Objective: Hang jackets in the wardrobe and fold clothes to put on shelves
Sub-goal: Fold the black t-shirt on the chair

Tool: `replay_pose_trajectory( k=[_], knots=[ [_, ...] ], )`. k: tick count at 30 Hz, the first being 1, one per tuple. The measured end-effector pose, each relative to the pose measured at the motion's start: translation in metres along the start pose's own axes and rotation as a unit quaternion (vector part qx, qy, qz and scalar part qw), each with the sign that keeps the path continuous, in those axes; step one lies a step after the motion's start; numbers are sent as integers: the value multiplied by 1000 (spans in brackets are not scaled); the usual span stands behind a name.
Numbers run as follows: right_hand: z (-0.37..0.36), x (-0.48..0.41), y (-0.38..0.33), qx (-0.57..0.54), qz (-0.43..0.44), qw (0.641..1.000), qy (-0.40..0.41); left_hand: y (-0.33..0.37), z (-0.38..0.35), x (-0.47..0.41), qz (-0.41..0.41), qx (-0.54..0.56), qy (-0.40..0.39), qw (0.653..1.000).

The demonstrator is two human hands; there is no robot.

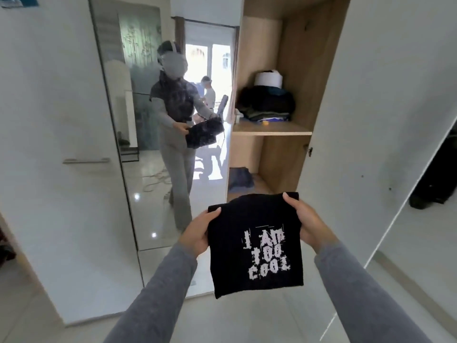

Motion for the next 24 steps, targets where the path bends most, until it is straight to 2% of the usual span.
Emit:
replay_pose_trajectory(
  k=[3,8,11,17,21,24],
  knots=[
    [49,-32,-7,-28,-4,999,18,-8,-15,-76,10,-5,-29,1000],
    [114,-113,-19,-82,8,996,22,-14,-27,-203,77,-14,-66,995],
    [144,-163,-18,-105,-8,994,26,-23,-18,-265,102,-7,-45,994],
    [207,-251,12,-68,-84,993,52,-34,13,-372,61,-31,20,997],
    [240,-310,20,-12,-39,997,66,-40,41,-421,46,-101,86,990],
    [240,-352,30,12,-18,999,36,-32,67,-449,29,-201,112,973]
  ],
)
Point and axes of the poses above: each hand's wrist, its own x-axis away from the middle knuckle, its own z-axis out of the back of the hand, y = z × x, the point moved 9 cm from there along -x, towards the middle knuckle, and after that the axes turned 14 degrees about -y, right-handed, at the moved point
